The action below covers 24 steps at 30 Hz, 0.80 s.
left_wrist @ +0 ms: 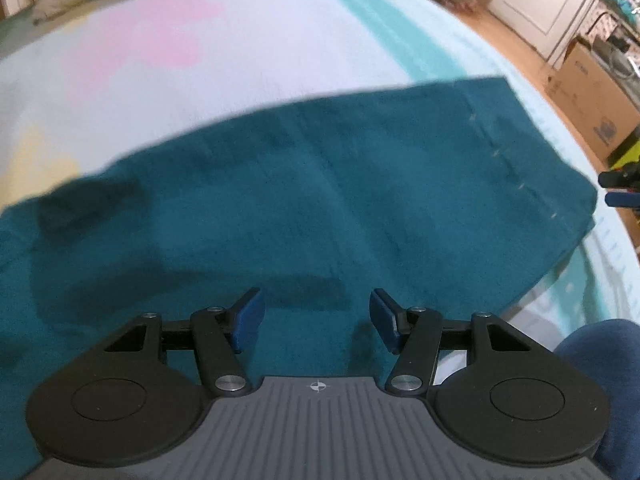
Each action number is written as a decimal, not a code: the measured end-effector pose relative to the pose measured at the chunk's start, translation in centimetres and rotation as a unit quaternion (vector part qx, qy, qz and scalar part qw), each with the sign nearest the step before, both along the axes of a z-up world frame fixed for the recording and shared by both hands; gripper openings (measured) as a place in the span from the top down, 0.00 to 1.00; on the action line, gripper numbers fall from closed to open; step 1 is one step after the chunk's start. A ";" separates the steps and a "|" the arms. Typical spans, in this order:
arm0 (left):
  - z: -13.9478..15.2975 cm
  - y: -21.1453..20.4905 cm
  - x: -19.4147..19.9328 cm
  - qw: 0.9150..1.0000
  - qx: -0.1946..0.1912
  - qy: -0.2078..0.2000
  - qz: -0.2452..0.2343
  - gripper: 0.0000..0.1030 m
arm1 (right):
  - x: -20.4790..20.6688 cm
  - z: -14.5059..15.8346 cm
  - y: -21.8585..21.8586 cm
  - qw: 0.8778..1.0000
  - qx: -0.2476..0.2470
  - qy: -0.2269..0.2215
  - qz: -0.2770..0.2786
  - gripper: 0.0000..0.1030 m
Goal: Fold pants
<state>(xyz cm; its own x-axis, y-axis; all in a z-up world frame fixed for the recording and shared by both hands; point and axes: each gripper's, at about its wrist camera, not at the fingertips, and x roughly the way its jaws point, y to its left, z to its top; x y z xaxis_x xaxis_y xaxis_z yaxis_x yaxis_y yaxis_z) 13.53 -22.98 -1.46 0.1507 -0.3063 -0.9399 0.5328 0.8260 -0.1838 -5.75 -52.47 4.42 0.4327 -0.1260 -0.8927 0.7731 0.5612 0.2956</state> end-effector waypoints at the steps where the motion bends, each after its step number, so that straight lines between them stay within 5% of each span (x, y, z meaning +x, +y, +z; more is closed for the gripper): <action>1: -0.6 -0.1 0.0 1.000 0.005 0.009 0.002 0.45 | 0.1 -0.4 0.0 1.000 0.001 0.005 0.006 0.51; 7: -1.3 -0.3 -0.8 1.000 0.016 0.003 -0.007 0.45 | 0.9 -1.7 -0.3 1.000 0.006 0.022 0.020 0.51; 10: -1.3 -0.5 -0.6 1.000 0.017 0.011 -0.004 0.45 | 1.3 -0.3 0.7 0.998 -0.017 0.032 0.046 0.73; 13: -1.5 -0.9 -0.3 1.000 0.018 0.014 0.000 0.45 | 0.9 1.8 1.9 0.995 -0.044 0.042 0.077 0.75; 18: -1.4 -1.6 -0.4 1.000 0.028 0.008 -0.007 0.45 | -0.1 1.2 0.2 0.997 -0.034 0.043 0.062 0.63; 21: -1.4 -1.7 -0.5 1.000 0.028 0.010 -0.007 0.44 | -0.1 0.8 -0.7 0.998 -0.011 -0.001 0.068 0.40; 24: -1.5 -1.8 -0.5 1.000 0.028 0.011 -0.008 0.45 | 0.6 -1.1 -2.1 0.996 0.024 -0.010 0.083 0.40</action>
